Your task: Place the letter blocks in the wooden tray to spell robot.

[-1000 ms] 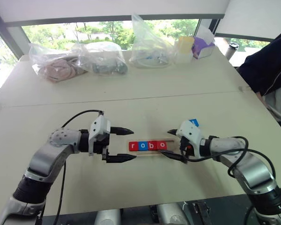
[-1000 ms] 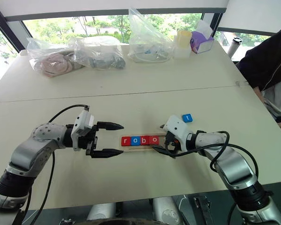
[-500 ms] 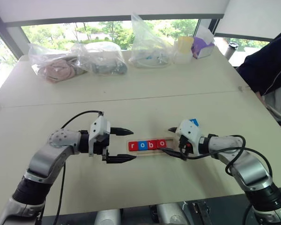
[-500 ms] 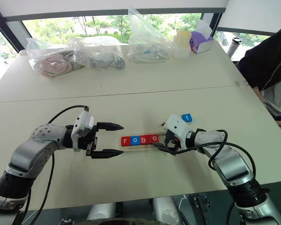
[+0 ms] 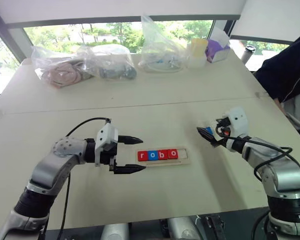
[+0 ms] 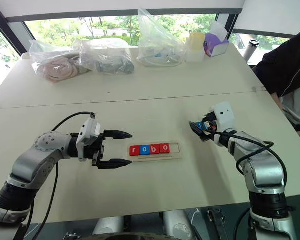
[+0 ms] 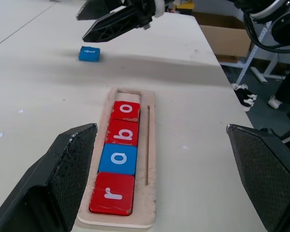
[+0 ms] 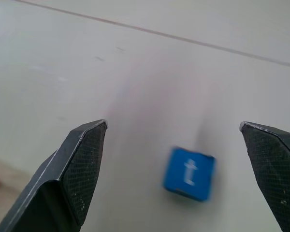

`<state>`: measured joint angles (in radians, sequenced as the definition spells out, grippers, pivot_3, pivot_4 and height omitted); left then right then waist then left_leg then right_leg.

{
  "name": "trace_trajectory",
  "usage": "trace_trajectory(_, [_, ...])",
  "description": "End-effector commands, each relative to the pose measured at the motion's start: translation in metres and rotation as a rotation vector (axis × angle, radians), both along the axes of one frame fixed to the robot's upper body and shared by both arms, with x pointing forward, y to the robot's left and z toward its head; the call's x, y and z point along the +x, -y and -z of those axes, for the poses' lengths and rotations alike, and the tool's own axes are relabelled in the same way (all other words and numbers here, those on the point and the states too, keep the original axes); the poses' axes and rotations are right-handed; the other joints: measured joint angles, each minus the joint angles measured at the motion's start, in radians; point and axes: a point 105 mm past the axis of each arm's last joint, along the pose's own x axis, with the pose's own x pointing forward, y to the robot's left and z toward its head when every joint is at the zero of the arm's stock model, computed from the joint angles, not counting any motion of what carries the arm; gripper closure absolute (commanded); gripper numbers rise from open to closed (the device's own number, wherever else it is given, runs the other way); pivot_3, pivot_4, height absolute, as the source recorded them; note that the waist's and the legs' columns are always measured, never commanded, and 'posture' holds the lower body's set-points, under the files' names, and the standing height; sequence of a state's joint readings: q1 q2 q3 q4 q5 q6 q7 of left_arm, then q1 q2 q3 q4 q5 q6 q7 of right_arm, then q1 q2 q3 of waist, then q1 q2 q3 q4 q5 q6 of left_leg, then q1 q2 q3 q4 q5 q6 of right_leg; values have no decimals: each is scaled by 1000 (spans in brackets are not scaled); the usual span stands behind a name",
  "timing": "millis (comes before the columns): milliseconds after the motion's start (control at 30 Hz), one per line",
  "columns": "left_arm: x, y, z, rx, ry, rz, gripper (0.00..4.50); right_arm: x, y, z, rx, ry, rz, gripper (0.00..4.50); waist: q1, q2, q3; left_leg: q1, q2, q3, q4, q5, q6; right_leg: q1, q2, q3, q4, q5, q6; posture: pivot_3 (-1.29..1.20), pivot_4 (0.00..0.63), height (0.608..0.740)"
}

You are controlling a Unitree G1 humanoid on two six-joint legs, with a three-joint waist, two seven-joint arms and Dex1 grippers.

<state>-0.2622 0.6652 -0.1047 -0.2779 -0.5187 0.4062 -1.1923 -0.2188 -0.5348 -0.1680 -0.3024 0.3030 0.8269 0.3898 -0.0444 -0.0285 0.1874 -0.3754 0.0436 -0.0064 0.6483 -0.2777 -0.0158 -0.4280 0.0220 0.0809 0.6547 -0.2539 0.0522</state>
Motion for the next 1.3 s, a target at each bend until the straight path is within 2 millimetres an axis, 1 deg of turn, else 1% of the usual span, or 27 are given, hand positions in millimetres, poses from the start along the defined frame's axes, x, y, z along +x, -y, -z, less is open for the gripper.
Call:
trace_trajectory(33, [-1, 2, -7, -7, 34, 19, 0, 5, 4, 4, 39, -5, 76, 25, -2, 0, 0, 0, 0, 0, 0, 0, 0, 0, 0, 0, 0, 0, 0, 0, 150, 740])
trace_trajectory(133, [-1, 2, -7, -6, 34, 17, 0, 6, -2, 10, 91, -27, 81, 25, -3, 1, 0, 0, 0, 0, 0, 0, 0, 0, 0, 0, 0, 0, 0, 0, 150, 740])
trace_trajectory(300, [-1, 1, -7, -4, 34, 11, 0, 7, -7, 21, 86, -61, 110, 25, -1, 1, 0, 0, 0, 0, 0, 0, 0, 0, 0, 0, 0, -1, 2, 0, 150, 740])
trace_trajectory(367, [-1, 1, -7, -4, 33, 9, 0, 7, -9, 24, 63, -73, 125, 556, -1, 1, 0, 0, 0, 0, 0, 0, 0, 0, 0, 0, 0, -1, 2, 0, 150, 740])
trace_trajectory(400, [-1, 1, -7, -5, 33, 9, 0, 6, -9, 25, 53, -79, 130, 934, -1, 1, 0, 0, 0, 0, 0, 0, 0, 0, 0, 0, 0, -1, 2, 0, 150, 740])
trace_trajectory(533, [-2, 0, -7, -5, 30, 9, 0, -1, -10, 30, 40, -108, 173, 3072, -2, 1, 0, 0, 0, 0, 0, 0, 0, 0, 0, 0, 0, -1, 2, 0, 150, 740])
trace_trajectory(567, [-2, 1, -6, -5, 30, 9, 0, -5, -11, 30, 41, -115, 179, 3345, -1, 1, 0, 0, 0, 0, 0, 0, 0, 0, 0, 0, 0, -1, 2, 0, 150, 740])
trace_trajectory(667, [-2, 1, -6, -7, 28, 12, 0, -18, -15, 31, 47, -134, 201, 3333, -1, 1, 0, 0, 0, -1, -1, 0, 0, 0, 0, 0, 0, -1, 2, 0, 150, 740])
trace_trajectory(833, [-2, 3, -4, -10, 22, 17, 0, -68, -29, 38, 45, -204, 218, 3333, 0, 1, -1, 0, 0, -2, -1, 0, 0, 0, 0, 0, 0, -3, 2, 0, 150, 740])
trace_trajectory(933, [-2, 3, -3, -13, 18, 23, 0, -87, -37, 41, 59, -242, 215, 3333, -1, 1, -1, 0, 1, -1, -1, 0, 0, 0, 0, 0, 0, -4, 2, 0, 150, 740])
trace_trajectory(1000, [-2, 4, -3, -13, 17, 28, 0, -94, -41, 42, 70, -261, 218, 3333, -2, 1, -1, 1, 1, -1, 0, 0, 0, 0, 0, 0, 0, -3, 1, 0, 150, 740])
trace_trajectory(1100, [-2, 5, -2, -13, 15, 33, 0, -94, -43, 42, 85, -259, 221, 3333, -2, 1, -1, 1, 1, -1, 0, 0, 0, 0, 0, 0, 0, -3, 1, 0, 150, 740])
trace_trajectory(1133, [-2, 5, -2, -12, 15, 34, 0, -92, -43, 41, 91, -254, 222, 2248, -2, 1, -1, 1, 1, -1, 0, 0, 0, 0, 0, 0, 0, -3, 1, 0, 150, 740])
trace_trajectory(1233, [0, 6, -2, -13, 17, 35, 0, -86, -42, 33, 100, -226, 187, 796, -2, 1, -1, 1, 1, -1, 0, 0, 0, 0, 0, 0, 0, -4, 1, 0, 150, 740])
trace_trajectory(1267, [0, 6, -2, -13, 18, 35, 0, -84, -40, 29, 83, -210, 145, 179, -2, 1, -1, 0, 1, 0, 0, 0, 0, 0, 0, 0, 0, -3, 1, 0, 150, 740])
trace_trajectory(1300, [1, 6, -2, -13, 19, 35, 0, -82, -38, 25, 56, -194, 103, 21, -2, 1, -1, 0, 1, 0, 0, 0, 0, 0, -1, 0, 0, -3, 1, 0, 150, 740])
